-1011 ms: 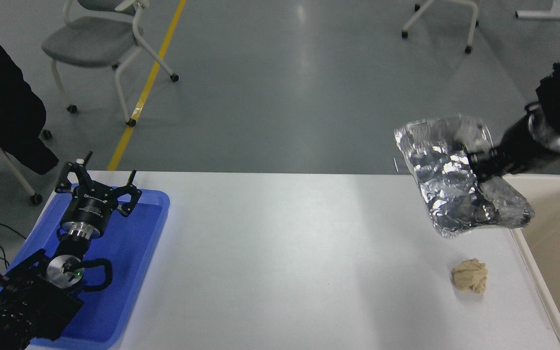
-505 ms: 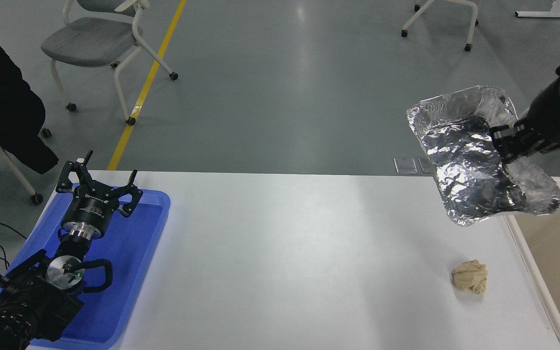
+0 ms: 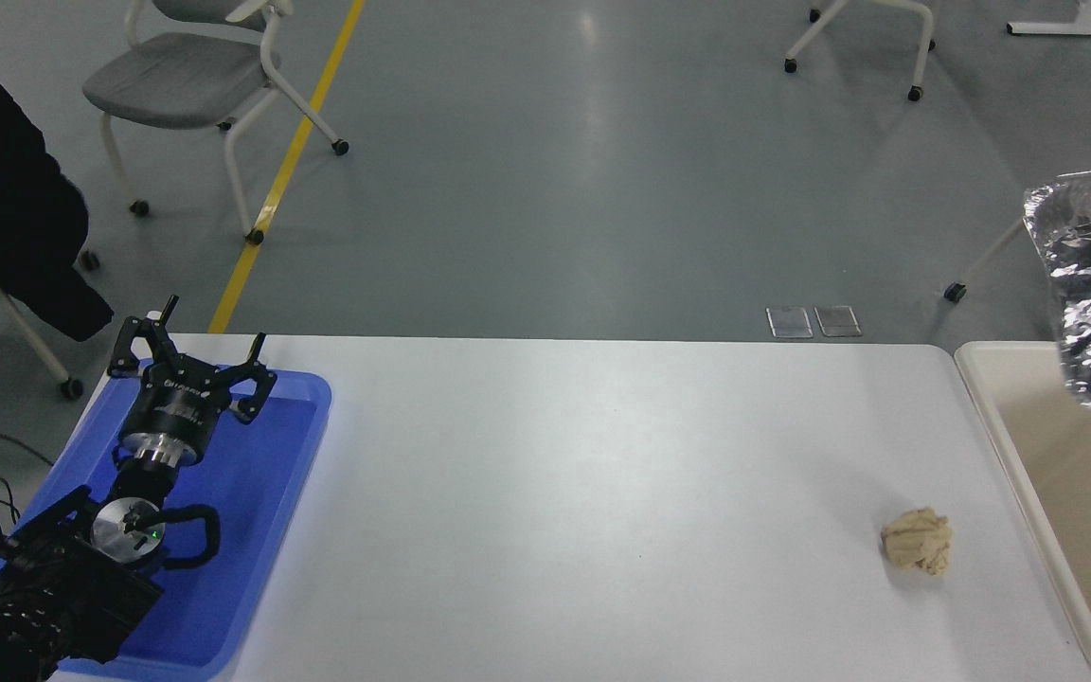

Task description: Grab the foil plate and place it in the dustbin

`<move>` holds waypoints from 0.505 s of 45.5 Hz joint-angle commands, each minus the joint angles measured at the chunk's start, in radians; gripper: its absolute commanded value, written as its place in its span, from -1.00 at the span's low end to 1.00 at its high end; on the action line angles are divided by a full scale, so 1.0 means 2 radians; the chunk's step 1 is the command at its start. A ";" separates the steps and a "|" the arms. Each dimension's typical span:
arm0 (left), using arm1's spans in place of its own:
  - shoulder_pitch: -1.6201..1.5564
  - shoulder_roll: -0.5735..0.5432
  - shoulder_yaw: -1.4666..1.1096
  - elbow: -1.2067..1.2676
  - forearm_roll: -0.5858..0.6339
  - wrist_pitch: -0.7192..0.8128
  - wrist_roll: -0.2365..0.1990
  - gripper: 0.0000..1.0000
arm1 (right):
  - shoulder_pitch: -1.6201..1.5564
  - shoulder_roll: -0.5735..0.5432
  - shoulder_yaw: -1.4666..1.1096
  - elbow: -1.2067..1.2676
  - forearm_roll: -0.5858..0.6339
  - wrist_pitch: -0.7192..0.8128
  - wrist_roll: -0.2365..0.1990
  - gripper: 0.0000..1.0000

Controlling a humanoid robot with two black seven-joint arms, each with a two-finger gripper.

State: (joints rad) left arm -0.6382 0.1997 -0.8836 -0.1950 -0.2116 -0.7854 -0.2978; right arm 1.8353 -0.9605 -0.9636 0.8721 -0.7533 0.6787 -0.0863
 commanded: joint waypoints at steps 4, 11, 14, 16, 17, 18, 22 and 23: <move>0.000 0.000 0.000 0.000 0.000 0.000 0.000 1.00 | -0.305 0.018 0.190 -0.220 -0.024 -0.044 0.049 -1.00; 0.000 0.000 0.000 0.000 0.000 0.000 -0.001 1.00 | -0.385 0.057 0.205 -0.243 -0.023 -0.102 0.055 -1.00; 0.000 0.000 0.000 0.000 0.000 0.000 -0.001 1.00 | -0.409 0.069 0.205 -0.245 -0.021 -0.125 0.055 -1.00; 0.000 0.000 0.000 0.000 0.000 0.000 -0.001 1.00 | -0.424 0.081 0.205 -0.253 -0.018 -0.140 0.055 -1.00; 0.000 0.000 0.000 0.000 0.000 0.000 0.000 1.00 | -0.431 0.088 0.205 -0.259 -0.016 -0.145 0.055 -1.00; 0.000 0.000 0.000 0.000 0.000 0.000 -0.001 1.00 | -0.437 0.097 0.205 -0.266 -0.016 -0.151 0.055 -1.00; 0.000 0.000 0.000 0.000 0.000 0.000 -0.001 1.00 | -0.467 0.126 0.205 -0.303 -0.015 -0.169 0.055 -1.00; 0.000 0.000 0.000 0.000 0.000 0.000 -0.001 1.00 | -0.474 0.134 0.205 -0.314 -0.015 -0.174 0.055 -1.00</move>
State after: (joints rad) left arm -0.6380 0.1994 -0.8835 -0.1948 -0.2115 -0.7854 -0.2984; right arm 1.0969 -0.8214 -0.5961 0.4065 -0.7879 0.4532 0.0117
